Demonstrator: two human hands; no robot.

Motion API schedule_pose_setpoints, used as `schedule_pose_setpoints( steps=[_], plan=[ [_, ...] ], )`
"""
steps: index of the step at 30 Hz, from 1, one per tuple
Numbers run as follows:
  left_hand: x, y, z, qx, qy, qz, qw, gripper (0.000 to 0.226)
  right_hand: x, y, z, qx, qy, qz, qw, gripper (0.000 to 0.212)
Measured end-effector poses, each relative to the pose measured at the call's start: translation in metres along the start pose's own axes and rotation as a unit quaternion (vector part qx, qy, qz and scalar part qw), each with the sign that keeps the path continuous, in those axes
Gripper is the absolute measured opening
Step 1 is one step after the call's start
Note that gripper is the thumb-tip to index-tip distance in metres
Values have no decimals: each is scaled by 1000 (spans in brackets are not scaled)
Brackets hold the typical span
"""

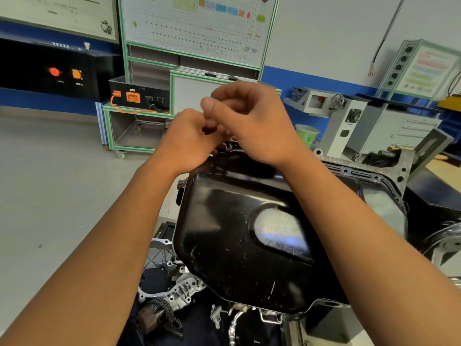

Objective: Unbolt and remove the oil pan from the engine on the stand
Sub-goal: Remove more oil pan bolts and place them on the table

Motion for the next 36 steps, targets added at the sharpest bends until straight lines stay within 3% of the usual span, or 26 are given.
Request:
schedule_pose_setpoints(
  steps=[4,7,13,18,22,28,33,36],
  plan=[
    [2,0,-3,-4,4,-11,1000,32,-3,-5,3,43,7,82,996,26],
    [4,-1,-2,-1,30,8,1000,27,2,-15,4,114,25,146,982,39],
    [7,-5,-3,-16,58,24,998,45,9,-33,5,221,35,127,966,53],
    [11,-5,0,-8,72,17,997,10,7,-37,5,260,32,122,957,48],
    [10,-4,0,-8,52,14,999,16,4,-35,4,250,29,80,964,42],
    [2,-2,0,-9,9,59,998,13,9,-15,1,113,-16,72,991,10],
    [5,2,-1,3,32,21,999,27,5,-13,-2,99,39,128,986,25],
    [8,2,-1,6,49,10,999,32,2,-7,-1,48,33,112,992,15]
  ],
)
Point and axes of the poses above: each hand's wrist, its own z-axis towards the middle knuckle, its own x-axis out of the palm, y = z × x, the point moved 9 cm from there along z, towards the middle knuckle, and after that the axes turned 3 degrees about x, right-handed, at the moved point
